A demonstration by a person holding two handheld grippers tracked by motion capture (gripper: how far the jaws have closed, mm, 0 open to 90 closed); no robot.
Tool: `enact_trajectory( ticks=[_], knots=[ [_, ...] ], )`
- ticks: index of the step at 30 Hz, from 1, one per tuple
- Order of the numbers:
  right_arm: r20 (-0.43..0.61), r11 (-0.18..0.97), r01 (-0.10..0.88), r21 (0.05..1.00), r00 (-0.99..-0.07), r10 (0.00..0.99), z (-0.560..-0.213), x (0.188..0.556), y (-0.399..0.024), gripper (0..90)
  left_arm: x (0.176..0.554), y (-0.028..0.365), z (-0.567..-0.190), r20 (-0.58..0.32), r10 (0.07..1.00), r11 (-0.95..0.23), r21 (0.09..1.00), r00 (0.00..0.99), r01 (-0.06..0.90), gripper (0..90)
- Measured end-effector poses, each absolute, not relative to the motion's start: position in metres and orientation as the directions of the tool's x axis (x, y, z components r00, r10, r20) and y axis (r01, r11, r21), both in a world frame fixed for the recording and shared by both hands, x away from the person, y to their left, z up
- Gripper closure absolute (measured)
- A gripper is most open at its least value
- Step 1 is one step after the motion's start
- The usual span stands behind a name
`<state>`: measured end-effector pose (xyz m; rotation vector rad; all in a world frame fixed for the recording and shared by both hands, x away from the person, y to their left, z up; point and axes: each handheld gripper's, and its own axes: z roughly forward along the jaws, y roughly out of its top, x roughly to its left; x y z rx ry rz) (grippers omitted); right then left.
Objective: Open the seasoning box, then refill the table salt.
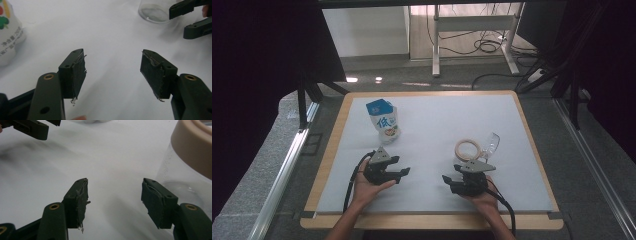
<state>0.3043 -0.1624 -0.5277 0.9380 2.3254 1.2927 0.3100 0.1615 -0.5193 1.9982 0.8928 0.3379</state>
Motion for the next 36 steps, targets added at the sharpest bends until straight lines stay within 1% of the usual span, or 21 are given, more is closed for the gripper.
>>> enact_trajectory(
  ticks=[9,16,23,24,28,29,34,36],
  knots=[
    [0.035,0.377,0.377,0.846,-0.744,0.667,-0.526,0.303,-0.159,38.5,0.307,0.181,-0.511,-0.091,0.742,-0.307,0.835,0.664,0.457,37.3],
    [0.034,0.388,0.373,0.842,-0.757,0.653,-0.528,0.304,-0.152,38.5,0.308,0.201,-0.505,-0.107,0.77,-0.263,0.845,0.629,0.466,39.2],
    [0.03,0.396,0.37,0.84,-0.761,0.648,-0.528,0.303,-0.149,38.4,0.314,0.225,-0.499,-0.101,0.818,-0.217,0.858,0.567,0.465,40.0],
    [0.029,0.398,0.369,0.84,-0.763,0.646,-0.529,0.303,-0.147,38.4,0.319,0.231,-0.496,-0.089,0.837,-0.208,0.862,0.541,0.463,41.6],
    [0.025,0.407,0.368,0.836,-0.767,0.642,-0.53,0.302,-0.145,38.3,0.329,0.239,-0.491,-0.083,0.852,-0.193,0.869,0.517,0.457,44.8],
    [0.026,0.409,0.369,0.835,-0.767,0.641,-0.53,0.302,-0.145,38.3,0.337,0.243,-0.488,-0.087,0.858,-0.182,0.87,0.505,0.459,45.1],
    [0.021,0.418,0.369,0.83,-0.77,0.638,-0.531,0.301,-0.143,38.3,0.355,0.247,-0.48,-0.104,0.862,-0.155,0.878,0.496,0.453,45.9],
    [0.022,0.419,0.371,0.828,-0.769,0.638,-0.532,0.301,-0.143,38.3,0.368,0.247,-0.474,-0.092,0.866,-0.158,0.882,0.492,0.443,46.1]
  ],
)
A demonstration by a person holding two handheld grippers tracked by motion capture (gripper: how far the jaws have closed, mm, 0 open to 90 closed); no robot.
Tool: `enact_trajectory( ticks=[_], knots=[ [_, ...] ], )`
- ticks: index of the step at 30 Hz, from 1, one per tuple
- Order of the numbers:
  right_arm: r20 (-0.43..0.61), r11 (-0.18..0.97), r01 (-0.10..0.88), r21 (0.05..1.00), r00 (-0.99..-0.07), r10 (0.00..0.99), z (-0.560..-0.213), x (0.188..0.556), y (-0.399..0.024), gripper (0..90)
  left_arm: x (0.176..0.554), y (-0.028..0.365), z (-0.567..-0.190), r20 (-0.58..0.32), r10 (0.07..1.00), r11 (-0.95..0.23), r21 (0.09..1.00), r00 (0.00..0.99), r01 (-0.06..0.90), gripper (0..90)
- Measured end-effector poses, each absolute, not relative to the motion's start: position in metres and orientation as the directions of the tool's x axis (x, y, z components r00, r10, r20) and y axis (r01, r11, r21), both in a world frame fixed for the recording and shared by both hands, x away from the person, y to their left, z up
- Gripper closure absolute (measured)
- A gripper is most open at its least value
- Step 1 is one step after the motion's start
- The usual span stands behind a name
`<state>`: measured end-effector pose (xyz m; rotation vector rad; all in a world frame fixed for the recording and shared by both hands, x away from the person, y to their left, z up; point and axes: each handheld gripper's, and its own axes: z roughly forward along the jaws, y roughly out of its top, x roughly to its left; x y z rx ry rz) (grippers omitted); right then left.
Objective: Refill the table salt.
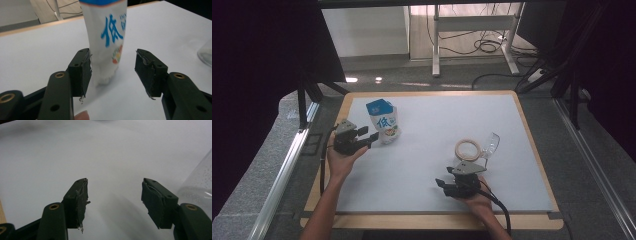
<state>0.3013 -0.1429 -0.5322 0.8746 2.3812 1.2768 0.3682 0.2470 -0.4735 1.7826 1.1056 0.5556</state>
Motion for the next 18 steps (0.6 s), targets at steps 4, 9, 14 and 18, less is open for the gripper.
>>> enact_trajectory(
  ticks=[4,9,14,18],
  knots=[
    [0.02,0.423,0.372,0.826,-0.77,0.638,-0.532,0.301,-0.143,38.3,0.382,0.248,-0.468,-0.106,0.861,-0.145,0.886,0.497,0.44,46.7],
    [0.02,0.42,0.37,0.829,-0.769,0.639,-0.532,0.301,-0.144,38.2,0.402,0.247,-0.461,-0.122,0.855,-0.134,0.887,0.504,0.442,48.1],
    [0.016,0.422,0.369,0.828,-0.768,0.64,-0.533,0.3,-0.145,38.2,0.418,0.249,-0.459,-0.157,0.848,-0.106,0.885,0.506,0.453,51.9],
    [0.016,0.422,0.369,0.828,-0.768,0.64,-0.533,0.3,-0.145,38.2,0.424,0.251,-0.462,-0.2,0.835,-0.068,0.887,0.513,0.457,60.1]
  ],
)
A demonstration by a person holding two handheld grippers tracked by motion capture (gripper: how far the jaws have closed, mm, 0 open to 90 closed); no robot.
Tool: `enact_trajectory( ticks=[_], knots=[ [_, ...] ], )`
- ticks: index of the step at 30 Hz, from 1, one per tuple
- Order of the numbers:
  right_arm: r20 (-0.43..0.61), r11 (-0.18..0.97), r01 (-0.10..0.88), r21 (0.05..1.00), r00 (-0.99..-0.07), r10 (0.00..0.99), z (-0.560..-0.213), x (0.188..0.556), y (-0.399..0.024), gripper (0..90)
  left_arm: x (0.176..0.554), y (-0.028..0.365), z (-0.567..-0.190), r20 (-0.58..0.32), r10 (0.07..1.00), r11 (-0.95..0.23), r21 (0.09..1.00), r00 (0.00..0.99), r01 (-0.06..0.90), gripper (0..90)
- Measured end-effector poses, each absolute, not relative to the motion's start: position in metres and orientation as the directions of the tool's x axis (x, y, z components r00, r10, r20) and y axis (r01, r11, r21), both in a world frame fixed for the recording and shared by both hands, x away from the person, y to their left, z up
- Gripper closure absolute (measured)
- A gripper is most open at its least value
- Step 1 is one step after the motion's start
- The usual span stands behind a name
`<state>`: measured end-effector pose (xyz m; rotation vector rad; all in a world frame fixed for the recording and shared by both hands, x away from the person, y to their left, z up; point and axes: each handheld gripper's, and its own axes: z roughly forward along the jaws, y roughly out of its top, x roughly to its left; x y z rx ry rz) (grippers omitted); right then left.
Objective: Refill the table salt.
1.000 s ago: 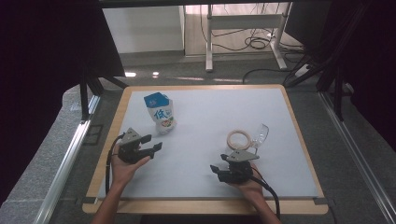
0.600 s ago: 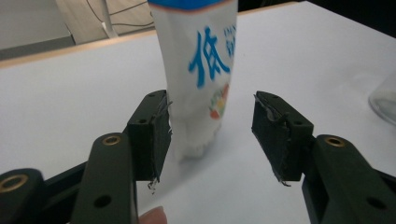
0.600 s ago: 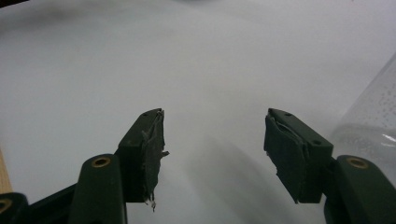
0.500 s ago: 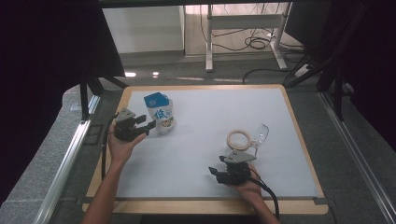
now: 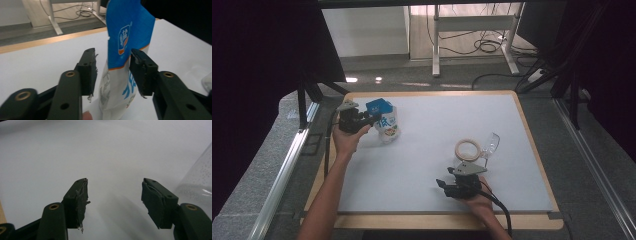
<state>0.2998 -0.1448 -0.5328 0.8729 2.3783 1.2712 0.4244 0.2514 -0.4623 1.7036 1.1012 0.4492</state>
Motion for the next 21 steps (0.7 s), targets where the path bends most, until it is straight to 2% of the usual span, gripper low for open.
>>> enact_trajectory(
  ticks=[11,14,21],
  knots=[
    [0.013,0.426,0.37,0.826,-0.767,0.641,-0.5328,0.2998,-0.1446,38.2,0.4252,0.2467,-0.4633,-0.197,0.807,-0.084,0.895,0.557,0.438,86.4],
    [0.013,0.426,0.37,0.826,-0.768,0.641,-0.5328,0.2997,-0.1445,38.2,0.4242,0.2444,-0.4634,-0.185,0.804,-0.096,0.898,0.565,0.43,89.6],
    [0.011,0.427,0.367,0.826,-0.768,0.641,-0.5327,0.2995,-0.1447,38.1,0.4238,0.2436,-0.463,-0.182,0.791,-0.097,0.905,0.584,0.414,90.0]
  ],
)
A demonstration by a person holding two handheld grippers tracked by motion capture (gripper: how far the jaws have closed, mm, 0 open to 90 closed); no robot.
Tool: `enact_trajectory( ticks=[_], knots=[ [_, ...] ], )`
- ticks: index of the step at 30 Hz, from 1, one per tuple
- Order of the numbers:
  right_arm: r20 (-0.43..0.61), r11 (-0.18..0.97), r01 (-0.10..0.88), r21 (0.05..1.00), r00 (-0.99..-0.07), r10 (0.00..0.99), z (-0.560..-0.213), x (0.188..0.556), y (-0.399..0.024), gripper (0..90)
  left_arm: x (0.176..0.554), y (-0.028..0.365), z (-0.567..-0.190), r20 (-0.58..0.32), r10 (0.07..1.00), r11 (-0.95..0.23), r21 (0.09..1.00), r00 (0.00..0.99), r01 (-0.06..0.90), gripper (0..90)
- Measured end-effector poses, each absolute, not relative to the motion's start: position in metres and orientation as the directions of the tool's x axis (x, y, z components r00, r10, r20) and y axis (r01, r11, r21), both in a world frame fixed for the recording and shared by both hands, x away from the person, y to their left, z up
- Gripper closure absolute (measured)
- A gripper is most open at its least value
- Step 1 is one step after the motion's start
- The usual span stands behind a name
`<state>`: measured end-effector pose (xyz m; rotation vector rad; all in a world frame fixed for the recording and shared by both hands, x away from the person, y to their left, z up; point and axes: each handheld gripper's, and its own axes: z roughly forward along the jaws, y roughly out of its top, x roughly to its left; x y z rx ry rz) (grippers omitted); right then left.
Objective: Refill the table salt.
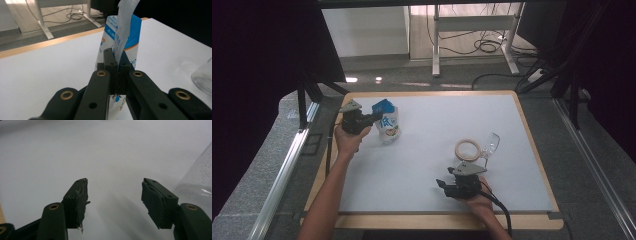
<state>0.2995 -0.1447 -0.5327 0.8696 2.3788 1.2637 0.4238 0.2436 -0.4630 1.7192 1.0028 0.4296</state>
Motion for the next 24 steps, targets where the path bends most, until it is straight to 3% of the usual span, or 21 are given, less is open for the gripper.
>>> enact_trajectory(
  ticks=[10,24],
  knots=[
    [0.007,0.417,0.349,0.839,-0.773,0.634,-0.532,0.298,-0.142,38.2,0.422,0.228,-0.457,-0.151,0.78,-0.12,0.916,0.607,0.382,90.0],
    [0.006,0.415,0.342,0.843,-0.778,0.628,-0.532,0.298,-0.142,38.2,0.411,0.229,-0.446,-0.19,0.758,-0.083,0.921,0.624,0.381,90.0]
  ],
)
